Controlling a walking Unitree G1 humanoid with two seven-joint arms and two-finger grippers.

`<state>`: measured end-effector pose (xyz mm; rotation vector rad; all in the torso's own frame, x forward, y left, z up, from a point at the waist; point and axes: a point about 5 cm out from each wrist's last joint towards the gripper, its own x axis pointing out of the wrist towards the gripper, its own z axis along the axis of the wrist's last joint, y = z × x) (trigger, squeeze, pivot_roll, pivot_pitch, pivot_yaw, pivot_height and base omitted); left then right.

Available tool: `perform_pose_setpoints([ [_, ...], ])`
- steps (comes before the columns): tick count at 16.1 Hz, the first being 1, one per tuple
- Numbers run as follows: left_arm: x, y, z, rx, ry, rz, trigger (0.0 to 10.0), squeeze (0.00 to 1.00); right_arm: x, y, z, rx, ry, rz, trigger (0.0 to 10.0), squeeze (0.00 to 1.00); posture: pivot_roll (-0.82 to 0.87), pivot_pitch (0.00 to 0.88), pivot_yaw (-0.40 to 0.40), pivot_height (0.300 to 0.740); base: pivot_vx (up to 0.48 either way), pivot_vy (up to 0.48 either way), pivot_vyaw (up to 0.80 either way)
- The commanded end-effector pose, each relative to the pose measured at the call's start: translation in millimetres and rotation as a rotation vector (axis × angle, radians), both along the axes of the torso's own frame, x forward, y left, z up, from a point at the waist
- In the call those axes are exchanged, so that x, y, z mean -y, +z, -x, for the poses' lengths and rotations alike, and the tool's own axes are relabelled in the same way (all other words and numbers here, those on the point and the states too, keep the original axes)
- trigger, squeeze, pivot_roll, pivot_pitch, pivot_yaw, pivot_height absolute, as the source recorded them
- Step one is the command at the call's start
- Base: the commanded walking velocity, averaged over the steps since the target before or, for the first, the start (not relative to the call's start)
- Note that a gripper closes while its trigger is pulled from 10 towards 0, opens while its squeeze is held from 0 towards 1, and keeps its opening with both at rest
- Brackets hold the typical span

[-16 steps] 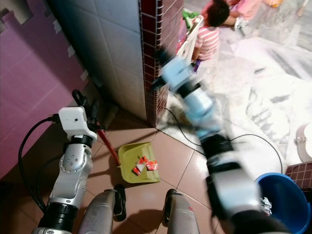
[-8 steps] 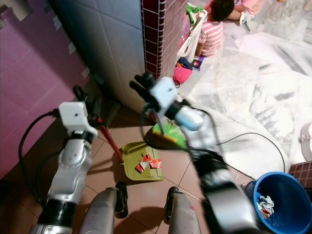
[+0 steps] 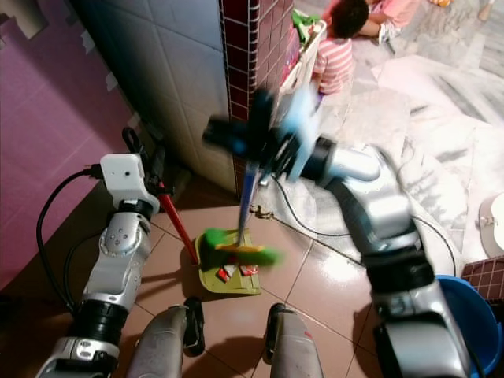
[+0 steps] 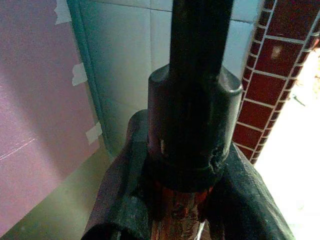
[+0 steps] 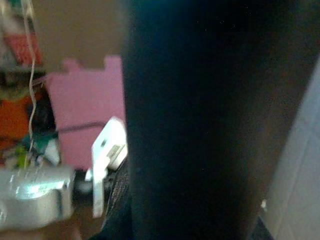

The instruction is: Sweep floor

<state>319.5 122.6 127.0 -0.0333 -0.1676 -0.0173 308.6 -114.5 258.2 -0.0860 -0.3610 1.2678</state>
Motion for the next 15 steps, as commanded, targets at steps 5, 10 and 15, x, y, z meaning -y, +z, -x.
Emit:
perform_pose_setpoints([
  [5,-4.2,-6.6,-5.7,-0.018,0.003,-0.01,10.0,0.0,33.8,33.2,-20.8,0.109,-0.26,-0.069,10.0,0.0,-0.05,0.164,0.03,0.74,0.0,0.0,0.0],
  [10,-6.8,-29.5,-4.0,-0.175,0.024,-0.029,10.0,0.0,32.1,7.4,-32.7,0.159,-0.504,-0.016,10.0,0.0,-0.04,0.148,0.013,0.74,0.0,0.0,0.0],
  [15,-1.5,-38.6,3.7,-0.216,-0.07,0.002,10.0,0.0,13.9,-84.6,-17.0,-0.215,-0.708,-0.136,10.0,0.0,-0.04,0.138,0.005,0.74,0.0,0.0,0.0],
])
